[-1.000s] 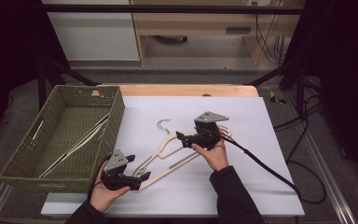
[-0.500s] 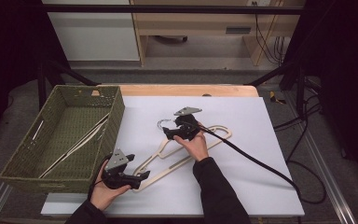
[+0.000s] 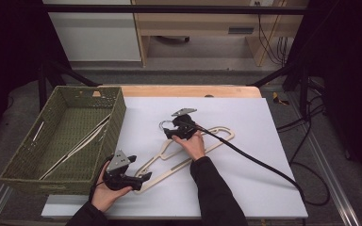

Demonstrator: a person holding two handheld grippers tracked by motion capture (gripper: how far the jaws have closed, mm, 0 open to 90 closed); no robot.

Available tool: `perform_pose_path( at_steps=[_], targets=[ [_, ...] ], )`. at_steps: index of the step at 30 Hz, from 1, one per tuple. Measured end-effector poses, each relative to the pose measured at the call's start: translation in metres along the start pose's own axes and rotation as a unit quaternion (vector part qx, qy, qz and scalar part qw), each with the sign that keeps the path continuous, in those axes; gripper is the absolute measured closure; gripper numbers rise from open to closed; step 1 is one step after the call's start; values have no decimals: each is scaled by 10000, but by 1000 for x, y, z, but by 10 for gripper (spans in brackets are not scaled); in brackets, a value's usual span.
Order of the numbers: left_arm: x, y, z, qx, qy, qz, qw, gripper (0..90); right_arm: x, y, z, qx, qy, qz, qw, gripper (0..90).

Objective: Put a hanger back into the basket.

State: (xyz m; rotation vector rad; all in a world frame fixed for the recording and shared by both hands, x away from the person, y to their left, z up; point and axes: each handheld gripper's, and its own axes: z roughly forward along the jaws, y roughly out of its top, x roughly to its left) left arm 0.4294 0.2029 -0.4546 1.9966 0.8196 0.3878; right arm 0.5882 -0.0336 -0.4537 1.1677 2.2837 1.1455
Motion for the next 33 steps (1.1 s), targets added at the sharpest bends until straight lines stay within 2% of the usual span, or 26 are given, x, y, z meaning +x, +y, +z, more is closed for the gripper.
perform_pose_path(
  at_steps=[11,15,21,25,28,33],
  targets=[
    [0,0,1,10,-8,-10,10000,138,0,-5,17,328,83,79,9994,601],
    [0,-1,2,31,-12,-11,10000,141,-1,-9,22,461,52,92,9989,635],
    [0,-1,3,83,-16,8,10000,145,-1,-11,25,454,-57,102,9989,726],
    [0,-1,4,84,-17,8,10000,146,-2,-10,26,466,-114,115,9988,822],
    [0,-2,4,96,-22,-8,10000,148,-2,-10,25,521,-84,241,9983,870],
    [1,-2,5,103,-18,-8,9999,148,-3,-9,25,538,-37,402,9977,887]
  ],
)
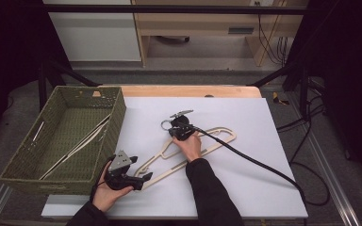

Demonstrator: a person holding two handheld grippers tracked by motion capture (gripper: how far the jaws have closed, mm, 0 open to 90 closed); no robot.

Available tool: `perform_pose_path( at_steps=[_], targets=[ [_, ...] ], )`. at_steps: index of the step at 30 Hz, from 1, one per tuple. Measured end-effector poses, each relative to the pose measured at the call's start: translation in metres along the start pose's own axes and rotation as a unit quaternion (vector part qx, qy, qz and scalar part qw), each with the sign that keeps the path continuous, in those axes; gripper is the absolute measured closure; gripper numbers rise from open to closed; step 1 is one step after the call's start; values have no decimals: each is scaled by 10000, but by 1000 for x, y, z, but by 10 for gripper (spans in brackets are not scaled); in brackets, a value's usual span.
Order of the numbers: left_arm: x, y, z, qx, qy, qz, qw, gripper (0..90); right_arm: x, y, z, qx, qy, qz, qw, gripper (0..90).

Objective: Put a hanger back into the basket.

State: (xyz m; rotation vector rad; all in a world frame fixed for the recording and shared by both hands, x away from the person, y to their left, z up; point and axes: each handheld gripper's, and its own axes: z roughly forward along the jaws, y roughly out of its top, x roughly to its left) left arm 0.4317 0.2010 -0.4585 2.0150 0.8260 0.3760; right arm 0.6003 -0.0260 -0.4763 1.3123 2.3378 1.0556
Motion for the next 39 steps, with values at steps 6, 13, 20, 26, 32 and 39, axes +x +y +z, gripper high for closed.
perform_pose_path(
  at_steps=[6,13,20,26,32,39],
  targets=[
    [0,0,0,1,6,2,10000,149,1,0,-4,-72,-95,13,9999,893],
    [0,1,1,-23,-35,-43,10000,150,4,4,-17,-296,-128,-82,9994,893],
    [0,11,6,-31,-96,-74,9999,182,14,6,-34,-603,-66,-216,9979,893],
    [1,23,14,-13,-118,-30,9999,222,18,6,-46,-762,-20,-282,9967,894],
    [5,36,33,176,-226,-73,9996,300,17,4,-54,-872,65,-258,9958,894],
    [11,42,53,452,-349,-138,9983,413,15,3,-61,-923,131,-262,9953,894]
  ],
)
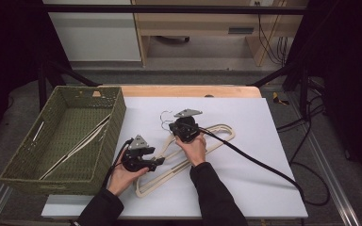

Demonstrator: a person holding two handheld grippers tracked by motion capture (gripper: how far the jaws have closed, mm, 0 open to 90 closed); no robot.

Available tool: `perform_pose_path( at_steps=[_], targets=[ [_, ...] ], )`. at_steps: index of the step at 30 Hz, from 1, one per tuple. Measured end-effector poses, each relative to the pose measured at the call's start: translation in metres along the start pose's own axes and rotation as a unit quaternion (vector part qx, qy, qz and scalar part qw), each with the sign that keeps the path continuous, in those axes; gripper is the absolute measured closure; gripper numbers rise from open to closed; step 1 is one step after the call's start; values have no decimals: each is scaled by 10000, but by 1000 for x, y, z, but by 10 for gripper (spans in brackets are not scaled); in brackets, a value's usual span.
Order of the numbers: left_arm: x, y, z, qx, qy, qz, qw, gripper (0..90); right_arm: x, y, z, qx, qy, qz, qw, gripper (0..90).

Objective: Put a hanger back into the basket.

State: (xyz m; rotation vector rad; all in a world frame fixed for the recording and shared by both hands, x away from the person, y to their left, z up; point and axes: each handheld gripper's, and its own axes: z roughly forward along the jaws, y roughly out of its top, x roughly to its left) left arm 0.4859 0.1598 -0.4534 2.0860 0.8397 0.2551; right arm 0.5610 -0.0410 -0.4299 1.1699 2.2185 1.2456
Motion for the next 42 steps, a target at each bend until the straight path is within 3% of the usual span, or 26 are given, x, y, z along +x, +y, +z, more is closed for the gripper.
perform_pose_path(
  at_steps=[9,18,27,30,34,42],
  targets=[
    [-2,-1,5,417,-301,46,9987,620,2,1,-8,-102,41,-101,9999,894],
    [0,-1,1,500,-364,-145,9980,794,3,-2,-16,-164,78,-154,9997,893],
    [-8,1,-6,421,-478,-197,9978,815,4,-3,-37,-317,161,-323,9988,887],
    [-13,2,-10,391,-468,-200,9979,821,4,-4,-46,-395,221,-279,9986,878],
    [-18,3,-13,343,-456,-170,9982,827,4,-6,-60,-464,205,-380,9980,812],
    [-31,4,-20,190,-546,-81,9983,843,2,-18,-92,-669,312,-483,9961,589]
  ],
)
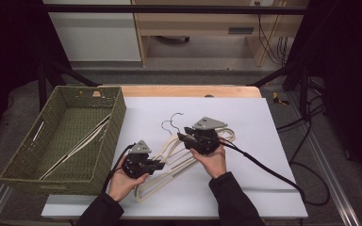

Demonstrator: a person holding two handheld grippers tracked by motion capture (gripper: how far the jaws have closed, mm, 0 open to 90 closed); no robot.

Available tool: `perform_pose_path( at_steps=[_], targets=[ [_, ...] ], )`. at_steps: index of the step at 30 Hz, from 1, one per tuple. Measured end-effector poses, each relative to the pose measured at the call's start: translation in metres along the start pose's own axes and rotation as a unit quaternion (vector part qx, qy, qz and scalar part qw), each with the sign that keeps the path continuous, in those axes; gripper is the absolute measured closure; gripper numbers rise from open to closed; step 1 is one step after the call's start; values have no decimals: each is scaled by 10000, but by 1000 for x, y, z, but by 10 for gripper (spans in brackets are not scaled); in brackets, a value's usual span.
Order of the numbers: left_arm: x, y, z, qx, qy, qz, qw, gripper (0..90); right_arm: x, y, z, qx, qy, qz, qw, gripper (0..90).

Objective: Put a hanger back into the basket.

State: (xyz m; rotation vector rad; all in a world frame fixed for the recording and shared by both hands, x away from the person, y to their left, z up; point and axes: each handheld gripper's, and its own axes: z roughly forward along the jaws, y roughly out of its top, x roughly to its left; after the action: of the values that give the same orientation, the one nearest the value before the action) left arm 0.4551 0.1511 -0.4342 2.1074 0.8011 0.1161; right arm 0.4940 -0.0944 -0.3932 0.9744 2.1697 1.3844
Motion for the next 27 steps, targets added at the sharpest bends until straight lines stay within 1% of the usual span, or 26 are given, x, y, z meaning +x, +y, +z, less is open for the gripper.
perform_pose_path(
  at_steps=[3,5,6,8,11,14,15,17,19,20,21,23,25,26,27],
  targets=[
    [-7,0,-2,-54,-18,47,10000,849,0,-4,-19,-115,59,-50,9999,504],
    [-12,0,-3,-75,1,118,9999,850,-1,-8,-35,-186,102,-87,9997,463],
    [-14,0,-3,-83,15,148,9999,851,-1,-9,-40,-222,95,-75,9997,442],
    [-18,0,-4,-91,29,200,9998,852,-5,-16,-54,-286,95,-44,9995,410],
    [-23,-1,-5,-128,69,274,9995,852,-10,-24,-67,-334,53,47,9994,339],
    [-25,-1,-9,-277,103,299,9991,852,-18,-31,-78,-412,-17,170,9990,280],
    [-25,0,-12,-306,116,313,9990,852,-21,-34,-81,-378,-15,211,9991,271],
    [-27,2,-19,-432,170,405,9981,853,-27,-39,-85,-364,-111,260,9989,267],
    [-30,3,-26,-554,243,444,9972,853,-33,-42,-90,-375,-175,302,9987,265],
    [-31,4,-29,-602,282,474,9967,853,-34,-43,-91,-388,-202,372,9984,263],
    [-32,5,-32,-619,317,480,9964,853,-36,-44,-94,-383,-212,348,9984,260],
    [-35,5,-36,-657,385,559,9955,853,-38,-44,-99,-438,-256,416,9978,261],
    [-36,6,-36,-657,421,594,9952,853,-40,-45,-104,-479,-231,458,9975,261],
    [-36,6,-35,-640,422,591,9953,853,-40,-45,-105,-525,-232,535,9969,262],
    [-36,6,-34,-633,428,586,9954,853,-40,-45,-105,-530,-185,570,9968,261]
  ],
)
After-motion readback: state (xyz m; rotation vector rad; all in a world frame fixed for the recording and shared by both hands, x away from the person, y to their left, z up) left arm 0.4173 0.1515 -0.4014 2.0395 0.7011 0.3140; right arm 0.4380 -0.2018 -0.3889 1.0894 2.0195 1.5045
